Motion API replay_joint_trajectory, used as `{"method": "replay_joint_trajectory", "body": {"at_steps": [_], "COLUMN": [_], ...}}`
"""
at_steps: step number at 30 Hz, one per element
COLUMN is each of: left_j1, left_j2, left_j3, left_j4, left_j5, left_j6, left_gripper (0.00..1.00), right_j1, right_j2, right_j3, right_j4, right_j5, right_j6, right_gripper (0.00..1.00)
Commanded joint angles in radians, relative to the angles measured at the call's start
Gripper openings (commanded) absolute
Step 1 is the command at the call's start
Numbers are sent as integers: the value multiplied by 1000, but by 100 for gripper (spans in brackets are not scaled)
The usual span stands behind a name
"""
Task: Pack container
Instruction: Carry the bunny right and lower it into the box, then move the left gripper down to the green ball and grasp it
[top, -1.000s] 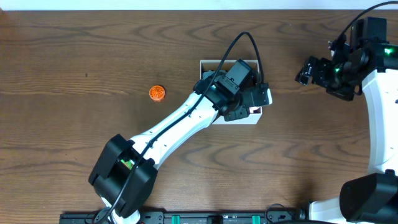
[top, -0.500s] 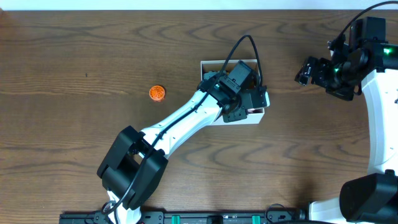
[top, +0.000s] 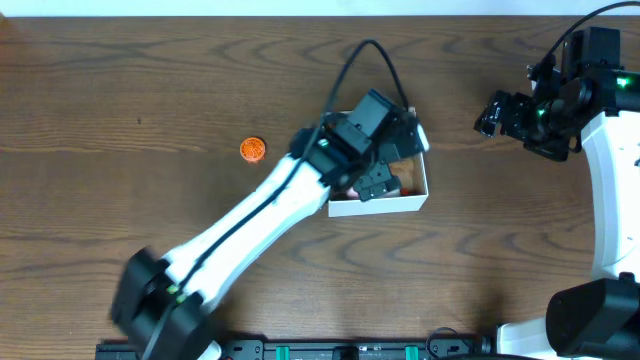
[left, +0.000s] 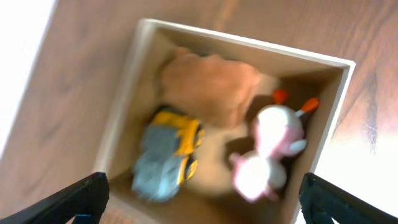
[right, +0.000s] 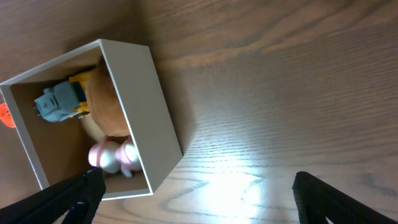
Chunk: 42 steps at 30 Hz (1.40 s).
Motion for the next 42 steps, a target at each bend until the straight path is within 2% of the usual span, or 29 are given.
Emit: {"method": "replay_joint_trajectory", "body": {"at_steps": [1,4,9,14,21,26,33,42], "left_j1": [21,68,232,438,680,783,815,815], "left_j2": [-97,-161,-188,-175,-175,-176,-176,-176], "left_j3": [8,8,3,-57,-112,-135,-179,-339], "left_j4": [-61,-185,-482,-626,-707,-791,-822,-669], "left_j5": [-135,-171,-173,-168,-16,-2,50,50], "left_j6": [-149,-286,-542,-734,-755,-755,-756,-809], "left_gripper": [98,98,98,98,98,98,98,98], "right_j1": [8,8,8,8,8,8,10,14], "right_j2": [6,6,6,6,6,6,6,6], "right_j3": [-5,-5,-5,-5,-5,-5,-5,-5], "right_j4": [2,2,3,5,5,-3,-6,3], "right_j5": [-1,-1,-1,-1,-1,-1,0,-1], "right_j6": [11,11,11,11,11,11,11,11], "right_gripper": [99,99,99,99,99,99,99,99]}}
